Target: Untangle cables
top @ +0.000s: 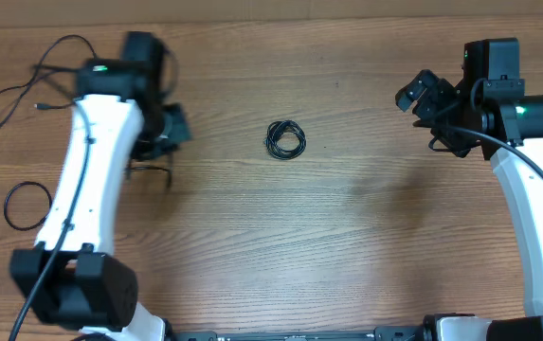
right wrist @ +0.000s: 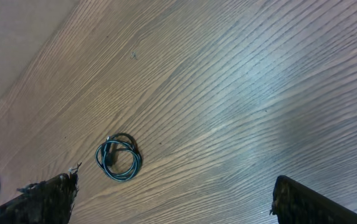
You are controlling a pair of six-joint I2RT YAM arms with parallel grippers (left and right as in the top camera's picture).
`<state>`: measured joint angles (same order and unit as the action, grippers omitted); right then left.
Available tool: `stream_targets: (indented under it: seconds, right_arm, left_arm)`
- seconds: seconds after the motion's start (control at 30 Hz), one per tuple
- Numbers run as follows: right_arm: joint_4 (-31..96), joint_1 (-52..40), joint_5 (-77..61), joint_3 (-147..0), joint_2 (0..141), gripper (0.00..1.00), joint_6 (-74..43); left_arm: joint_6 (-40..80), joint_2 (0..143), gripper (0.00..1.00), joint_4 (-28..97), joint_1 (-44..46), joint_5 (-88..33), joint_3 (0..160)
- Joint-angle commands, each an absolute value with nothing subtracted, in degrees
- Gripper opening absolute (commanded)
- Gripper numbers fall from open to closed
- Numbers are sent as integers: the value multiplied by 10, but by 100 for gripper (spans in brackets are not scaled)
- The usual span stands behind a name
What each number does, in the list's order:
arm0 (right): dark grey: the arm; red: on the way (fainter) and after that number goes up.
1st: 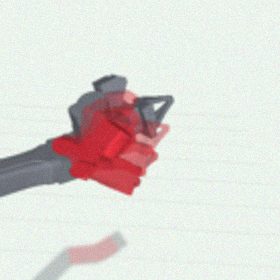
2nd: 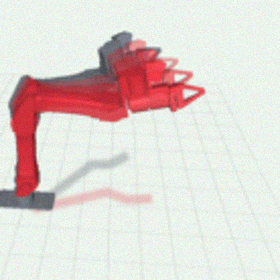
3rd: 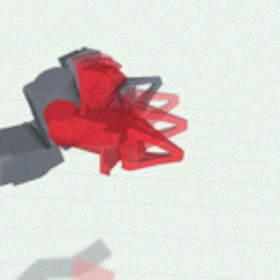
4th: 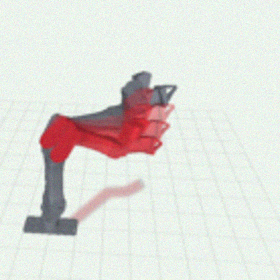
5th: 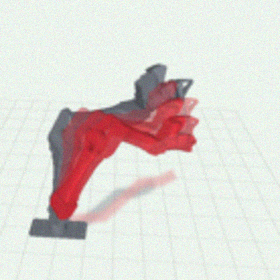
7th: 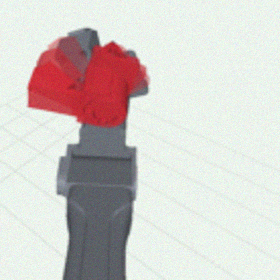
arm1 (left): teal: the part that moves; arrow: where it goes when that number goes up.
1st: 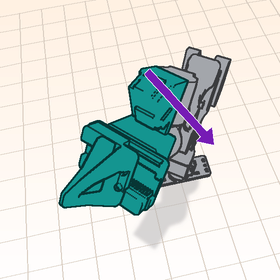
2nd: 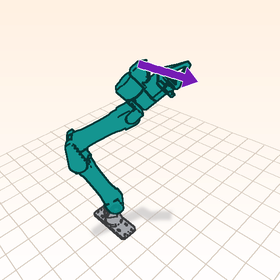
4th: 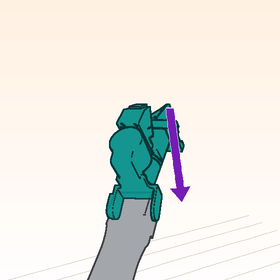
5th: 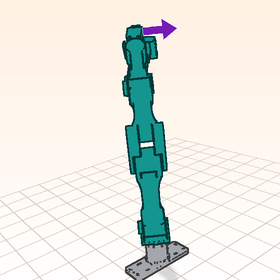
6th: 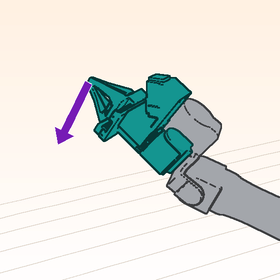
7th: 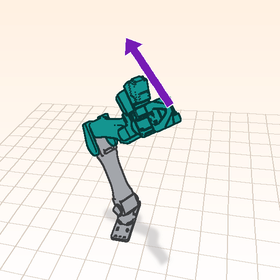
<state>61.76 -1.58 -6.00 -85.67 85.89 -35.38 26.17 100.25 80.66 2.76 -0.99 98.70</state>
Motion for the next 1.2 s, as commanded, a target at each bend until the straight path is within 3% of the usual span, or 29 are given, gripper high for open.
stream_targets:
  seconds: [0.0,0.23,0.4,0.73,0.87,1.03,1.1,1.13,1.17]
  right_arm:
    - [617,-16,-61,-858,859,100,-356]
    - [616,-16,-61,-858,859,100,-356]
    - [616,-16,-61,-858,859,100,-356]
    - [617,-16,-61,-858,859,100,-356]
    - [611,-16,-61,-858,859,100,-356]
    - [610,-16,-61,-858,859,100,-356]
    - [610,-16,-61,-858,859,100,-356]
    - [611,-16,-61,-858,859,100,-356]
    - [612,-16,-61,-858,859,100,-356]
  left_arm:
    - [312,954,4,814,-81,16,1003]
    - [312,952,4,837,-245,-6,985]
    - [355,952,4,760,-341,-26,945]
    - [327,953,4,464,-354,-100,825]
    - [262,954,9,427,-354,-180,814]
    - [204,954,7,417,-352,-270,814]
    - [193,956,36,421,-352,-271,814]
    - [193,960,65,425,-352,-271,814]
    - [194,962,83,428,-352,-271,814]
